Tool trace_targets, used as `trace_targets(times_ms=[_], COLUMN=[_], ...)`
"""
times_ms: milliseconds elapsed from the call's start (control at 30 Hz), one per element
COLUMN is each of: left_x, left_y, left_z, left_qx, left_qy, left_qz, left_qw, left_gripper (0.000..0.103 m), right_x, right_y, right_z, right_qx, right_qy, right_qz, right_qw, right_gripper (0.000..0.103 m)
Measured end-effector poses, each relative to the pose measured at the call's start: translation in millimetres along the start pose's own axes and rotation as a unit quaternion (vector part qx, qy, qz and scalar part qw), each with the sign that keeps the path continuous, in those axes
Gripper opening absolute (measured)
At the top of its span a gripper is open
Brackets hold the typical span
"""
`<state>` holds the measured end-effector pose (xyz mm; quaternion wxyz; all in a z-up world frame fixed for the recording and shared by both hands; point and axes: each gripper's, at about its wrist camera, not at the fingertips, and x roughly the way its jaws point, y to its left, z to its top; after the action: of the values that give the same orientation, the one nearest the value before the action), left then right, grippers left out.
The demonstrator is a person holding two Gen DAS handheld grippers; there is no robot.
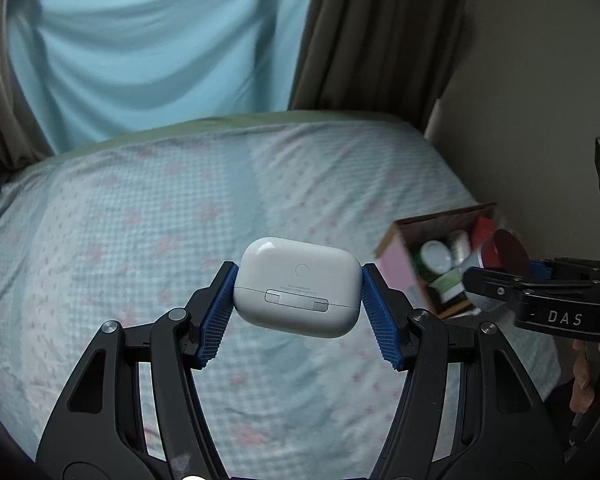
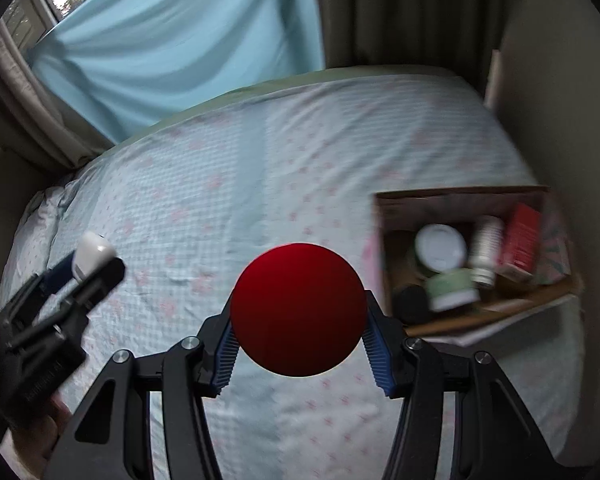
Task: Organize rigid objects
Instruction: 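Carry the earbud case and red-capped jar over the cardboard box with both tools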
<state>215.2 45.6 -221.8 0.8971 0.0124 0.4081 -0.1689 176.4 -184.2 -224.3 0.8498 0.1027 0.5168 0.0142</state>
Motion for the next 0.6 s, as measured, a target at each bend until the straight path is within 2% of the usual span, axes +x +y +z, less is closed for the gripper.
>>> trace_targets(times_ms=[100, 300, 467, 600], left_x=[-9.5, -13.4, 0.1, 19.4], left_y=[-28.5, -89.3, -145.5, -180.3], left_z=[7.8, 19.4, 23.9, 29.4], left_qx=[-0.001, -0.017, -0.011, -0.018], left_qy=[0.001, 0.013, 0.023, 0.038], left_qz=[-0.009, -0.021, -0.013, -0.004], left_qw=[1.0, 0.9995, 0.9996, 0.9991], left_gripper=[0.059, 0.059, 0.059, 0.059], right_x=[-25.2, -62.4, -70.9, -58.7], right_y=[-28.4, -83.1, -125.3, -157.6], right_z=[-2.7, 4.2, 16.2, 30.3], right_qx=[-0.004, -0.031, -0.048, -0.057], right_qy=[-0.005, -0.011, -0.013, -0.001], right_qz=[-0.012, -0.011, 0.003, 0.018], right_qw=[1.0, 0.999, 0.999, 0.998], right_gripper=[0.051, 0.051, 0.051, 0.051])
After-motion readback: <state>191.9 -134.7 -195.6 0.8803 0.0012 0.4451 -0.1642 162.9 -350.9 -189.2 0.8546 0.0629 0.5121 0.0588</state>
